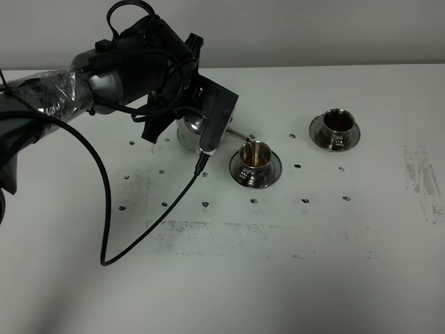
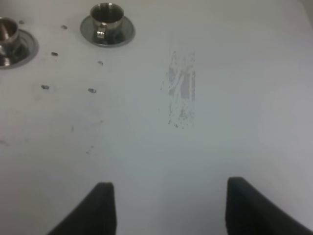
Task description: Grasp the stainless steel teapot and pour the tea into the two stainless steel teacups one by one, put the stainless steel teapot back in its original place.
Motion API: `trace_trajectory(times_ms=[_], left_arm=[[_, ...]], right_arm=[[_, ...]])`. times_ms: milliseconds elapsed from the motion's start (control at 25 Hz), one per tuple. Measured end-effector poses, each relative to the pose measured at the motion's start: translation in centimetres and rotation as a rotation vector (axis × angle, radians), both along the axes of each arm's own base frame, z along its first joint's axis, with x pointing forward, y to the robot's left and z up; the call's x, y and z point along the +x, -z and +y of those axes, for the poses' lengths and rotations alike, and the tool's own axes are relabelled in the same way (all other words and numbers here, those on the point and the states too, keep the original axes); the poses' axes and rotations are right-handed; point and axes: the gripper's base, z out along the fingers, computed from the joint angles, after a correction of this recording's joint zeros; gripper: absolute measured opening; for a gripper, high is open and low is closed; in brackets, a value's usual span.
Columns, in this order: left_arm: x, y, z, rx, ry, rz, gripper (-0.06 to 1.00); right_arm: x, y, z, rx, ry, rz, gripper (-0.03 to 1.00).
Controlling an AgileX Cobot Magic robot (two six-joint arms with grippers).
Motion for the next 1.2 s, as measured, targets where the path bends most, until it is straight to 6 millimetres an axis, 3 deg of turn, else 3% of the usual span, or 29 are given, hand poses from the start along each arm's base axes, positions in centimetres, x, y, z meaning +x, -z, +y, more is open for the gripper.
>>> trace_trajectory(times_ms=[1200], left_arm=[[0.33,-0.24,0.03,0.027,0.032,-0.042,0.19]], right_arm=[[0.0,0.0,0.0,0.0,0.0,0.0,0.5]])
